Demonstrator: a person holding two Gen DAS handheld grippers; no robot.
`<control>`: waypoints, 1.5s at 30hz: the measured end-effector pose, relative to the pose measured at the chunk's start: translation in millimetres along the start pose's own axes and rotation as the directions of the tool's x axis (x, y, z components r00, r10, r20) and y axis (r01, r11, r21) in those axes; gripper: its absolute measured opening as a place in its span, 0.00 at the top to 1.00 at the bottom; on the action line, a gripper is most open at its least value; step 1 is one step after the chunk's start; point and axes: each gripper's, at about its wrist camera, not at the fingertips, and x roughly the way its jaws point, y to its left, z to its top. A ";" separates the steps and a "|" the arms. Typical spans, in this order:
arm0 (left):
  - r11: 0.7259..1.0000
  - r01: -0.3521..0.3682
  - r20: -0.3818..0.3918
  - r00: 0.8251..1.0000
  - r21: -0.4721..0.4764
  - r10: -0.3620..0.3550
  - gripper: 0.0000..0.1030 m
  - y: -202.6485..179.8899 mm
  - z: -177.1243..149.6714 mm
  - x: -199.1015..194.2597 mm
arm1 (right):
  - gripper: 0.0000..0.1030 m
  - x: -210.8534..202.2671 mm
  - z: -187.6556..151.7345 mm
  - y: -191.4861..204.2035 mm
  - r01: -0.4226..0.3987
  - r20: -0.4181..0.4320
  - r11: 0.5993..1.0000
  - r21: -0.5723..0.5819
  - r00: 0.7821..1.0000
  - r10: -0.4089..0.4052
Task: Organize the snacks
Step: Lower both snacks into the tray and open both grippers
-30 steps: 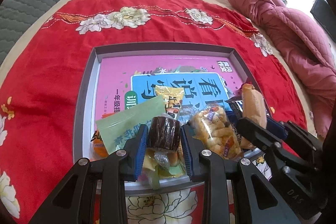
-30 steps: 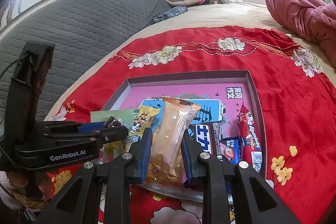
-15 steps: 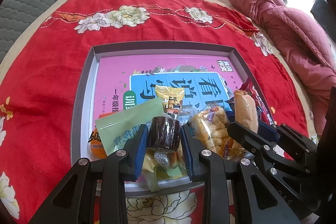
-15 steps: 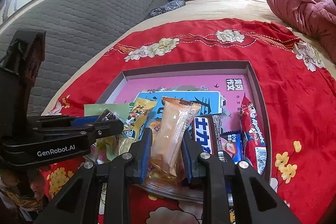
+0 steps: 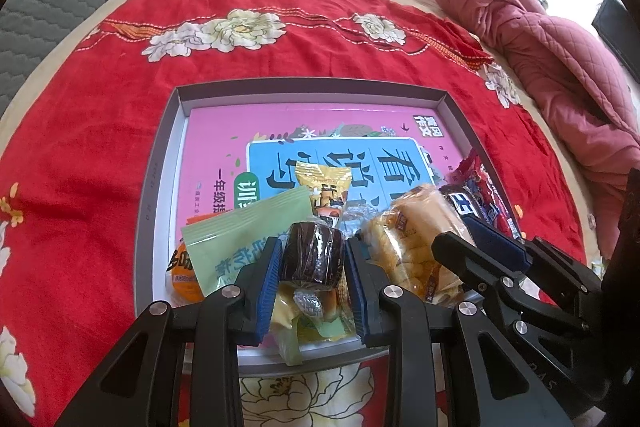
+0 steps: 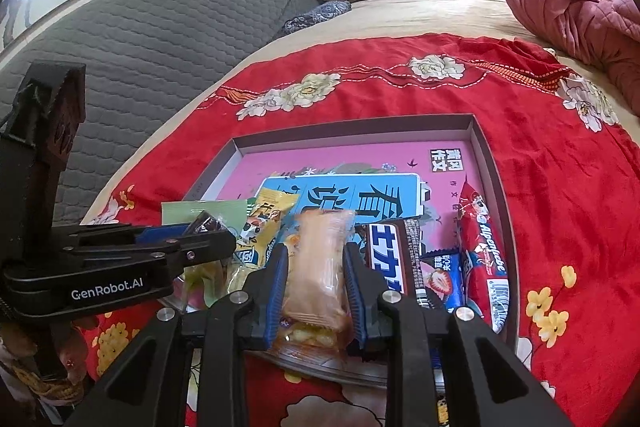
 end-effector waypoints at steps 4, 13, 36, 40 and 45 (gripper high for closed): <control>1.000 0.002 0.000 1.000 -0.003 -0.002 0.68 0.5 -0.3 -0.8 | 0.70 -2.5 0.8 -0.7 -0.007 0.008 1.000 0.010 1.000 0.007; 1.000 -0.003 -0.006 1.000 -0.004 0.003 0.67 1.3 -0.1 -1.0 | 0.67 -6.5 3.3 -2.5 -0.014 0.020 1.000 0.024 1.000 0.014; 1.000 -0.002 0.021 1.000 0.003 0.002 0.51 1.7 4.7 -16.2 | 0.57 -13.0 6.7 -6.5 -0.020 0.049 0.999 0.044 0.999 0.018; 1.000 -0.006 0.032 0.999 0.006 0.006 0.49 1.1 5.8 -21.4 | 0.56 -17.7 8.5 -8.2 -0.018 0.065 0.999 0.048 0.998 0.015; 1.000 -0.006 0.042 0.999 0.007 0.006 0.45 0.9 5.3 -27.8 | 0.52 -24.3 10.3 -8.1 -0.013 0.087 0.999 0.041 0.996 0.009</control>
